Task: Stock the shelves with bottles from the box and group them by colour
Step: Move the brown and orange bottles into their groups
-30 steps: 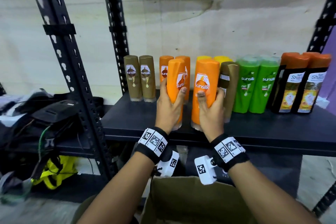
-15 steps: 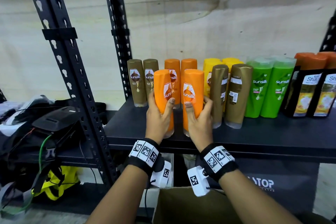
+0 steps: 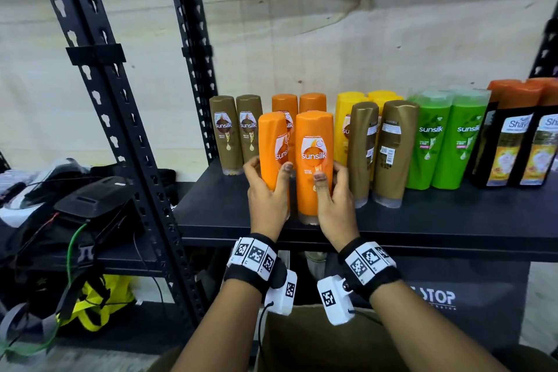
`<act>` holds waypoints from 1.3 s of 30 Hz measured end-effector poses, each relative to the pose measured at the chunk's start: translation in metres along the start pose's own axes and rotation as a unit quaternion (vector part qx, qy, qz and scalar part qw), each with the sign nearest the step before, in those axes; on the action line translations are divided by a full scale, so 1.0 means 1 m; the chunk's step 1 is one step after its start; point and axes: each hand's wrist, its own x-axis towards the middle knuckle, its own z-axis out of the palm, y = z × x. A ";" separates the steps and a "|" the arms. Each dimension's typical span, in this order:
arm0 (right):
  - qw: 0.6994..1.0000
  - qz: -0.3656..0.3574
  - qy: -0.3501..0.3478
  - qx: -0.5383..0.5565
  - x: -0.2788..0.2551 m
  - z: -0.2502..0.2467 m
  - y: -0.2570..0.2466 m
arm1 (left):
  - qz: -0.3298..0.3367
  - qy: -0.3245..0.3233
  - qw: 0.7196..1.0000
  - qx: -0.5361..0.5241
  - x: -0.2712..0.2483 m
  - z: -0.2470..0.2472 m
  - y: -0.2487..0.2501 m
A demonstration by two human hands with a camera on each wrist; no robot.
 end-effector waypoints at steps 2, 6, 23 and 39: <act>1.000 0.010 -0.008 -0.002 -0.001 -0.001 0.001 | -0.003 -0.007 1.000 0.004 -0.001 -0.002 0.002; 1.000 0.020 -0.012 0.011 -0.001 0.001 -0.001 | -0.007 -0.022 1.000 -0.002 -0.002 -0.005 0.005; 1.000 0.004 0.005 -0.009 -0.005 0.002 -0.001 | -0.068 -0.062 0.993 -0.076 0.005 -0.017 0.002; 0.999 0.013 -0.044 0.009 -0.009 -0.006 -0.026 | -0.051 -0.082 0.995 -0.007 -0.012 -0.022 0.017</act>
